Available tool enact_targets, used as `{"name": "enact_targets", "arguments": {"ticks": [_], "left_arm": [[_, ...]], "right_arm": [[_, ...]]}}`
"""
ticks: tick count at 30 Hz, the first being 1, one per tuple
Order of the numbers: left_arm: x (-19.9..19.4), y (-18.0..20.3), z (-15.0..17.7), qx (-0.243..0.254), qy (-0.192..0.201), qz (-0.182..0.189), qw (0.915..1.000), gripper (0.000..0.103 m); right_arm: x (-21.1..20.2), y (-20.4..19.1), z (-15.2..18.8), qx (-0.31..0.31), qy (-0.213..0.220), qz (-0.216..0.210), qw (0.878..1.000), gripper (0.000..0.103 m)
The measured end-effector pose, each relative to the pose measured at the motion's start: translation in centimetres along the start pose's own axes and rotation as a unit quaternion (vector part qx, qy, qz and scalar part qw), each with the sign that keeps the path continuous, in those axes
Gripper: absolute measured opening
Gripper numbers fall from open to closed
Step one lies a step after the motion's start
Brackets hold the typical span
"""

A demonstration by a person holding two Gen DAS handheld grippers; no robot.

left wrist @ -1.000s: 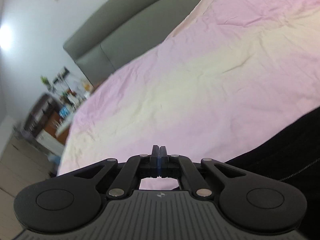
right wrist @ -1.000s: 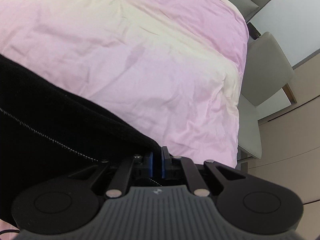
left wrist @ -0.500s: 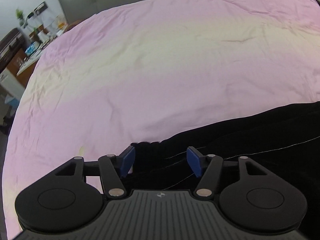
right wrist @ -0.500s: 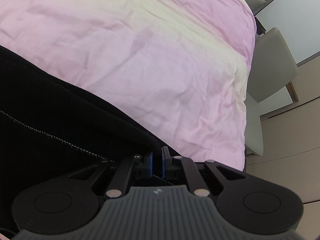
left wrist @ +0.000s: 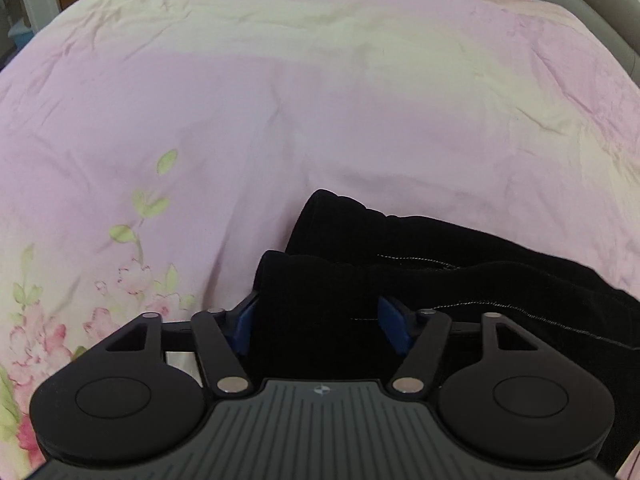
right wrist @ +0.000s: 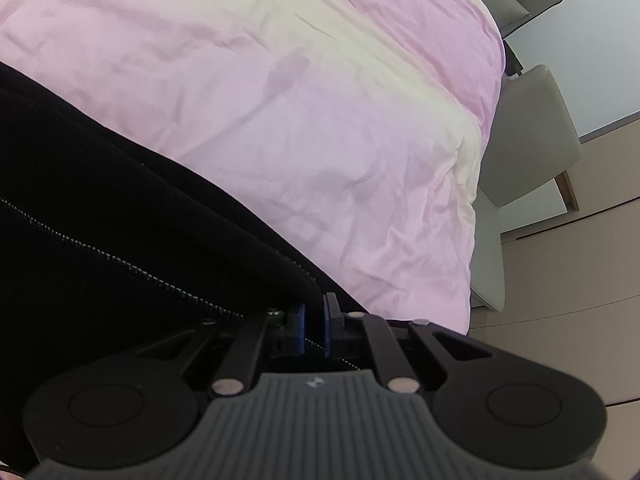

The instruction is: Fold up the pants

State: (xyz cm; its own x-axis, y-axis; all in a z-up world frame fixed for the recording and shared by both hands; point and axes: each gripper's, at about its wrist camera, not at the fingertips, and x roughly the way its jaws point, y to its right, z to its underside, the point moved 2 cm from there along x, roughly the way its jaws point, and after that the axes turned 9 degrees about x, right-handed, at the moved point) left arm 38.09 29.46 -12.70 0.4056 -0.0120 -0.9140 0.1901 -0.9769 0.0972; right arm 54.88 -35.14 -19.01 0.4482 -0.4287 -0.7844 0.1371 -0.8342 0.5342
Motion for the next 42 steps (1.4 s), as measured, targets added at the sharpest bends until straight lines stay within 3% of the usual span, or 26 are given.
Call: {"name": "enact_targets", "arguments": {"ticks": [1,4,6,7,11,16,28,32,34,35,36,37,39,42], "left_arm": [[-0.2,0.2,0.0,-0.004,0.006,-0.005,1.0,0.066],[-1.3,1.4,0.2,0.028,0.022,-0.034,0.9988,0.046],[-2.6,2.0,0.2,0.04,0.038,-0.033,0.998,0.023],[-3.3,2.2,0.3,0.045,0.047,-0.029,0.9975,0.016],[-5.7,3.8,0.5,0.081,0.09,-0.038,0.992,0.013],[-6.6,5.3,-0.6,0.103,0.125,-0.048,0.9856,0.013],[-0.4,5.7,-2.9,0.115,0.119,-0.113,0.9798,0.013],[1.3,6.7,-3.1,0.137,0.104,-0.146,0.9741,0.024],[1.1,7.1,-3.4,0.132,0.1,-0.155,0.9739,0.032],[1.0,7.2,-3.5,0.129,0.095,-0.158,0.9744,0.045],[0.9,7.4,-3.6,0.13,0.088,-0.164,0.974,0.053],[0.7,7.5,-3.6,0.135,0.085,-0.169,0.9726,0.054],[0.0,8.0,-3.3,0.147,0.085,-0.18,0.9688,0.055],[-1.7,9.2,-2.5,0.179,0.112,-0.202,0.9563,0.06]], "right_arm": [[0.0,-0.2,0.0,-0.004,-0.001,0.004,1.0,0.002],[-0.3,-0.2,0.0,-0.009,-0.002,0.014,1.0,0.002],[-0.9,-0.1,0.0,-0.013,0.001,0.034,0.999,0.001],[-1.3,0.0,0.1,-0.015,0.004,0.042,0.999,0.001],[-3.2,0.6,0.1,-0.022,0.019,0.063,0.998,0.001],[-4.8,2.4,0.2,-0.019,0.022,0.072,0.997,0.001],[-0.3,1.3,-1.3,0.008,-0.005,0.07,0.997,0.001],[1.5,0.5,-1.2,0.002,-0.02,0.05,0.999,0.002],[1.5,0.8,-1.3,0.011,-0.016,0.043,0.999,0.014],[1.4,1.2,-1.3,0.018,-0.013,0.036,0.999,0.021],[1.1,1.7,-1.3,0.026,-0.01,0.033,0.999,0.039],[0.9,2.3,-1.3,0.034,-0.009,0.029,0.999,0.053],[-0.1,3.7,-1.1,0.051,-0.003,0.013,0.999,0.06],[-1.8,6.1,-0.5,0.079,0.007,-0.009,0.997,0.061]]}}
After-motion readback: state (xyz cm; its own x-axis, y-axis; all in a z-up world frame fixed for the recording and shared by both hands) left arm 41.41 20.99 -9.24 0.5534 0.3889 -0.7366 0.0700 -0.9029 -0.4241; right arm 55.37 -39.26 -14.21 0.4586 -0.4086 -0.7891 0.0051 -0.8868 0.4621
